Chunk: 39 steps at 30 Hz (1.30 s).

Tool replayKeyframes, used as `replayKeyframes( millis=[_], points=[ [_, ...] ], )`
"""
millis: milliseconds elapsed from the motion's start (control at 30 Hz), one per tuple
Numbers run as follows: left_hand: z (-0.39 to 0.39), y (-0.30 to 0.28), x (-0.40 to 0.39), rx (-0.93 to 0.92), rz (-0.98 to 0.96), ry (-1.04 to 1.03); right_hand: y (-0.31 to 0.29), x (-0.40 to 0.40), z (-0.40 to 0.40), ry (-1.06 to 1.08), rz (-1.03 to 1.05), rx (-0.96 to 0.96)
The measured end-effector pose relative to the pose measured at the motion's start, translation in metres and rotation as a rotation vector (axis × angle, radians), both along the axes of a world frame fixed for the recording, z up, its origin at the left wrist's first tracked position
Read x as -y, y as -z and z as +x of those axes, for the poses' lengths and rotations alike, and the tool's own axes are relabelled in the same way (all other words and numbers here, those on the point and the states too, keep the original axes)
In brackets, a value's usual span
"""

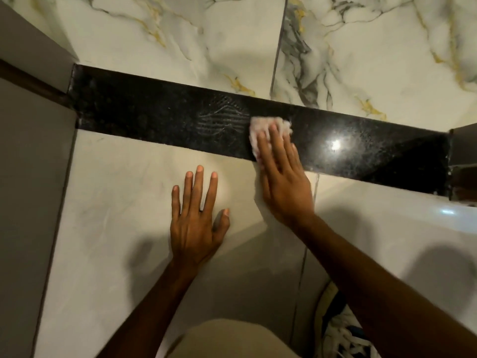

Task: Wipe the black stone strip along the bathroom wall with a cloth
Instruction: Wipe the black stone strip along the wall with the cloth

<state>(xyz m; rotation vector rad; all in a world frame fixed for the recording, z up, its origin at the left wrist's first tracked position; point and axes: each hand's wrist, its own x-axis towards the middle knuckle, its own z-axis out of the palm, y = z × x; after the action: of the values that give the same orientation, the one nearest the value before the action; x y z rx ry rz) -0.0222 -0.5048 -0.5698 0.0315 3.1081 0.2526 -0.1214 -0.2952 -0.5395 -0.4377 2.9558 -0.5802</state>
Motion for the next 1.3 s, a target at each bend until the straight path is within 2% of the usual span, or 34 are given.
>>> replayKeyframes(
  millis=[100, 200, 267, 333, 400, 467, 533, 633, 733, 800, 900, 967, 1033, 1100, 1167, 1300],
  points=[
    [0.002, -0.004, 0.016, 0.015, -0.003, -0.041, -0.003, -0.027, 0.023, 0.132, 0.015, 0.011],
    [0.001, -0.004, 0.020, 0.009, -0.001, -0.051, -0.006, -0.009, -0.007, 0.430, 0.016, 0.011],
    [0.002, -0.001, 0.019, -0.006, -0.009, -0.054, -0.007, 0.021, -0.038, 0.516, -0.030, 0.022],
    [0.002, 0.001, 0.020, -0.013, -0.023, -0.069, -0.006, 0.055, -0.063, 0.414, -0.061, 0.027],
    [0.001, 0.001, 0.019, -0.018, -0.035, -0.089, -0.006, 0.079, -0.067, 0.189, -0.061, 0.028],
    [0.000, -0.001, 0.020, -0.025, -0.042, -0.137, -0.007, 0.086, -0.049, 0.004, -0.047, 0.027],
    [-0.001, -0.003, 0.019, -0.023, -0.050, -0.181, -0.008, 0.073, -0.018, -0.052, -0.027, 0.025],
    [-0.001, -0.001, 0.018, -0.018, -0.063, -0.214, -0.008, 0.051, 0.010, 0.052, 0.004, 0.019],
    [0.000, 0.005, 0.018, -0.034, -0.081, -0.225, -0.009, 0.066, -0.019, 0.305, -0.007, 0.038],
    [0.001, 0.007, 0.019, -0.040, -0.063, -0.234, -0.009, 0.091, -0.052, 0.358, -0.044, 0.046],
    [-0.001, 0.006, 0.020, -0.005, -0.023, -0.239, -0.008, 0.124, -0.078, 0.115, -0.040, 0.048],
    [-0.001, 0.002, 0.022, 0.016, -0.013, -0.242, -0.009, 0.126, -0.066, -0.111, -0.026, 0.032],
    [0.000, -0.003, 0.025, 0.029, 0.004, -0.242, -0.008, 0.106, -0.042, -0.208, -0.003, 0.028],
    [0.001, -0.005, 0.032, 0.040, 0.014, -0.243, -0.009, 0.080, -0.018, -0.162, 0.045, 0.013],
    [0.002, -0.004, 0.040, 0.046, 0.002, -0.262, -0.006, 0.067, -0.011, -0.019, 0.071, 0.005],
    [0.000, 0.004, 0.046, 0.026, -0.026, -0.296, -0.002, 0.108, -0.046, 0.239, 0.020, -0.017]
  ],
)
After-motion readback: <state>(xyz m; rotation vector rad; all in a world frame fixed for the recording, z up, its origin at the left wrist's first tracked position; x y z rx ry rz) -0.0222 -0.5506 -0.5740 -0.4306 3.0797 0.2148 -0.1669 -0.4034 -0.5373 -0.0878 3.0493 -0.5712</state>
